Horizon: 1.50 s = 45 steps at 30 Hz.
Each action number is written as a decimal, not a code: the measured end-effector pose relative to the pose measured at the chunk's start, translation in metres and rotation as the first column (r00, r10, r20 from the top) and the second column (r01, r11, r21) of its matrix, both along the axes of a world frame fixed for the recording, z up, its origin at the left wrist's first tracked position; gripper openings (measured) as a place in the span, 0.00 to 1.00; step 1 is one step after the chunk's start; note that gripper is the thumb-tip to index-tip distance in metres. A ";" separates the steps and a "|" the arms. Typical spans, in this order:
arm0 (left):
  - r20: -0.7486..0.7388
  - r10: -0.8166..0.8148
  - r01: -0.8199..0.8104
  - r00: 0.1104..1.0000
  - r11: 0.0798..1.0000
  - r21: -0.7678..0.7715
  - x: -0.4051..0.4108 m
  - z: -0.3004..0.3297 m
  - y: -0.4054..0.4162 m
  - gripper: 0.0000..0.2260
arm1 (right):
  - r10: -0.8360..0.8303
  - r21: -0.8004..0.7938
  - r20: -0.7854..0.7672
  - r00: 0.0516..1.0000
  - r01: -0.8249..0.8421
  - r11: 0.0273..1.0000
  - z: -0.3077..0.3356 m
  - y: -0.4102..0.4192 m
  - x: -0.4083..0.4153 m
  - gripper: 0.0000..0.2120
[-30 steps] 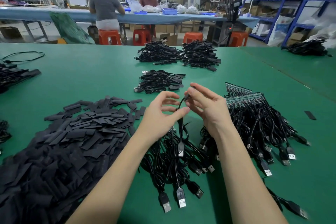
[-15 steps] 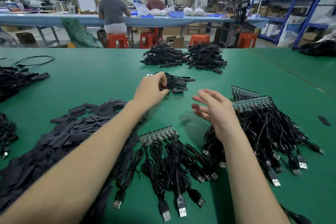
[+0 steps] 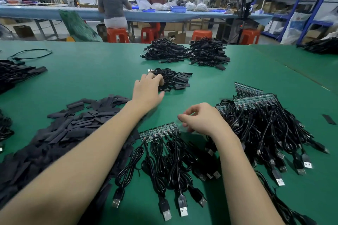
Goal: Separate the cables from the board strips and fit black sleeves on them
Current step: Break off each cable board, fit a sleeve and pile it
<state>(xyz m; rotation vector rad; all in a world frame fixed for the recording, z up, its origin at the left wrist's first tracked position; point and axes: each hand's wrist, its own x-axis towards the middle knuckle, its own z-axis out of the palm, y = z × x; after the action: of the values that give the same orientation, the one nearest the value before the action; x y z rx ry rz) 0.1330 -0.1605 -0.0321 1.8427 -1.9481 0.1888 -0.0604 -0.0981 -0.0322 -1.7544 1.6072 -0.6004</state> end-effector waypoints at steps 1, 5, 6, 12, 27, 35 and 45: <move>-0.063 -0.011 0.010 0.998 1.000 -0.014 -0.003 0.000 0.012 0.11 | 0.013 0.035 -0.056 0.998 -0.011 0.999 0.000 0.001 0.002 0.11; -0.296 -0.060 0.082 0.953 0.995 0.063 -0.014 -0.001 0.055 0.07 | 0.036 0.105 -0.192 0.981 -0.016 0.994 0.004 0.007 0.008 0.18; -0.325 -0.057 0.101 0.944 0.988 0.121 -0.016 0.000 0.062 0.06 | 0.030 0.110 -0.182 0.983 -0.010 0.994 0.005 0.008 0.009 0.17; -0.213 -0.072 0.167 0.974 0.867 0.469 -0.015 0.005 0.082 0.10 | -0.021 0.158 0.028 0.999 0.017 0.987 0.006 0.009 0.002 0.07; -0.885 0.012 0.513 0.466 0.811 0.281 0.006 0.007 0.085 0.17 | -0.019 0.173 0.529 0.848 -0.085 0.981 0.006 0.012 0.002 0.11; -0.926 0.003 0.605 0.378 0.756 0.249 0.011 0.005 0.087 0.15 | -0.130 0.370 0.741 0.659 -0.239 0.898 0.004 0.013 0.004 0.04; -0.941 -0.009 0.645 0.339 0.730 0.226 0.011 0.005 0.087 0.12 | -0.286 0.480 0.763 0.579 -0.211 0.852 -0.002 0.012 0.008 0.13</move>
<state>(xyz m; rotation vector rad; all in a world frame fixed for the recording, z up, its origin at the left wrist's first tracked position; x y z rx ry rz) 0.1443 -0.0731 -0.0272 1.1865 -1.4972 -1.4487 -0.0528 -0.0861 -0.0341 -0.7854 0.9737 -0.7515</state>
